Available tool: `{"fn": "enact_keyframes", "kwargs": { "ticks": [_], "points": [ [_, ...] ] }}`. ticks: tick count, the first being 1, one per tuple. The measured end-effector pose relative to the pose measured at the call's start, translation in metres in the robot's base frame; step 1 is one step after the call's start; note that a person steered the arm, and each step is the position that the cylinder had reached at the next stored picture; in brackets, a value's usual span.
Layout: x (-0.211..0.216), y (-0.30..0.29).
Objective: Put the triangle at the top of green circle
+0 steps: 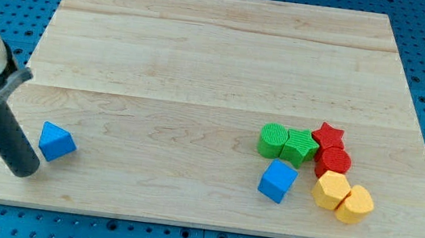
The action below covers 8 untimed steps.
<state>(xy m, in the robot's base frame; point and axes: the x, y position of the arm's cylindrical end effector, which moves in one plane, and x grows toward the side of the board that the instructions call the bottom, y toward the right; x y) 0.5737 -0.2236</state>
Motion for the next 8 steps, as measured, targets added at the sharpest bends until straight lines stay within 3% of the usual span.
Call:
{"fn": "enact_keyframes", "kwargs": {
  "ticks": [1,2,3,4,5,8],
  "points": [
    [-0.015,0.047],
    [-0.021,0.05],
    [-0.021,-0.033],
    [-0.035,-0.031],
    [-0.055,0.061],
    [-0.107,0.141]
  ]
}}
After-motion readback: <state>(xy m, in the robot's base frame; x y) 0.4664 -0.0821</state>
